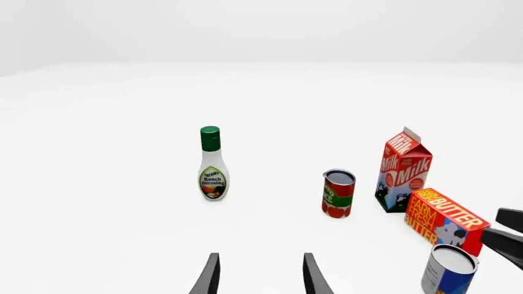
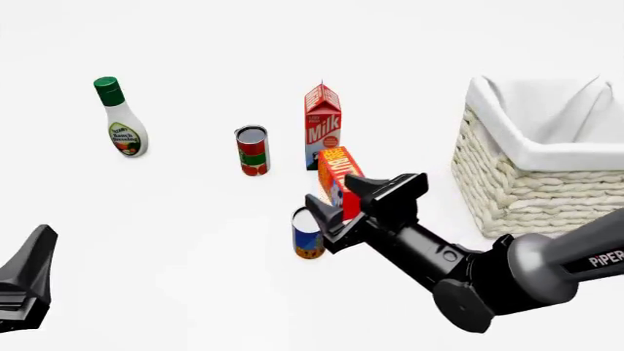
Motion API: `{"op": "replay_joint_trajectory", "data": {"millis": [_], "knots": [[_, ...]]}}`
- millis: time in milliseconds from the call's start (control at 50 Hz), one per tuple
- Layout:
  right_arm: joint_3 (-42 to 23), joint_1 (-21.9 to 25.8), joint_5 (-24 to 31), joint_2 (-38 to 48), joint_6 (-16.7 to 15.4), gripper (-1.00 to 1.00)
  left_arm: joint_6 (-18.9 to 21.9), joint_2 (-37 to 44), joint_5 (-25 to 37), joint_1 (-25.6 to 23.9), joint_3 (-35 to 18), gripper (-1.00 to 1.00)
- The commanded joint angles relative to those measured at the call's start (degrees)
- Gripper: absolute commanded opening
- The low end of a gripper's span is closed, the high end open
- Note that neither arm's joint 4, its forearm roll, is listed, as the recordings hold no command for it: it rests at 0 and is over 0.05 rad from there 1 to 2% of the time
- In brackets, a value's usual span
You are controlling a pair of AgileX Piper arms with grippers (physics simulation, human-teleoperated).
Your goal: Pick the alphabet soup and place it in the basket.
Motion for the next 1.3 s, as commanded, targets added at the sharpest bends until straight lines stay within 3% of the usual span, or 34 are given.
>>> {"op": "replay_joint_trajectory", "data": {"millis": [20,1300], "knots": [[-0.9,-0.2,-0.7,2.5,0.4,1.0,0.0,0.0,0.0,0.0,0.0,1.0],[-6.0,1.7,-1.1,11.3,2.9,1.0,0.0,0.0,0.0,0.0,0.0,1.0]]}}
